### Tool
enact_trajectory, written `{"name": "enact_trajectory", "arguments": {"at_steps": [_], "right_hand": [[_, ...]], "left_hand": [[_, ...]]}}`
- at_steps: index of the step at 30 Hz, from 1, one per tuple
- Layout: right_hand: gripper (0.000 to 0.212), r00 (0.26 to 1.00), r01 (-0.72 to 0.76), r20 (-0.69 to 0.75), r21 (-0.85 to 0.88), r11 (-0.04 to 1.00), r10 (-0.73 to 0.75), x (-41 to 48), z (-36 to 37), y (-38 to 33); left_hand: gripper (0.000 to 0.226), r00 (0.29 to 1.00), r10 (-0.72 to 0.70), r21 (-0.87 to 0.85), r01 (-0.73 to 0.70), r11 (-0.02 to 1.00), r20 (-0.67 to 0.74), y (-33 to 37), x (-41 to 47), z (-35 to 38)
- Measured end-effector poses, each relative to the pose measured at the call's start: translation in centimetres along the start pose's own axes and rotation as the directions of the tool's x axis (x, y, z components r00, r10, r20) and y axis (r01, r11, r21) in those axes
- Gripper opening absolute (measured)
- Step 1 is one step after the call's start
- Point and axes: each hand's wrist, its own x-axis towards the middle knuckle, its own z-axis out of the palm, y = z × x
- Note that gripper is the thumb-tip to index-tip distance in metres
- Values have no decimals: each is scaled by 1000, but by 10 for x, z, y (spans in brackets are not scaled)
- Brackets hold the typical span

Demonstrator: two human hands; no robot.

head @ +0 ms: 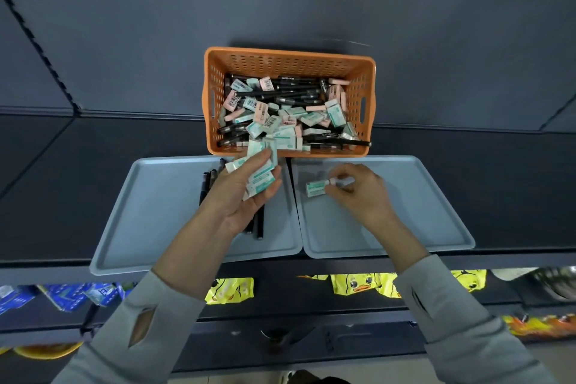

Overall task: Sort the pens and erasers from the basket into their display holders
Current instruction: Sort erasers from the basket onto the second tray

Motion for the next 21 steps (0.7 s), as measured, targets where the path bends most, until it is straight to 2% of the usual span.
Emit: {"name": "enact_trajectory", "arguments": {"at_steps": [2, 5, 7, 11, 14, 18, 21], "right_hand": [[17, 992, 122, 3, -169, 978, -123, -2, 0, 1], [14, 969, 245, 76, -242, 939, -234, -1, 5, -1], [13, 961, 277, 69, -311, 909, -269, 3, 11, -4], [28, 937, 301, -24, -452, 840, -349, 8, 22, -12], [36, 908, 352, -11, -522, 777, -419, 7, 22, -9], [28, 854, 492, 73, -438, 752, -515, 7, 14, -5], [17, 861, 504, 151, -386, 773, -485, 5, 10, -2]], "left_hand": [[44, 1000, 6, 0, -6, 1000, -4, 0, -2, -4], [40, 1000, 12, -11, -12, 1000, -25, 0, -3, -8], [36, 999, 16, -11, -16, 1000, -38, -2, -4, -9], [29, 999, 16, -11, -17, 1000, -46, -5, -8, -8], [29, 998, 24, 10, -24, 1000, -51, -7, -9, -7], [30, 997, 27, 19, -26, 999, -68, -13, -10, -5], [32, 998, 20, 22, -19, 1000, -66, -17, -10, -4]]}}
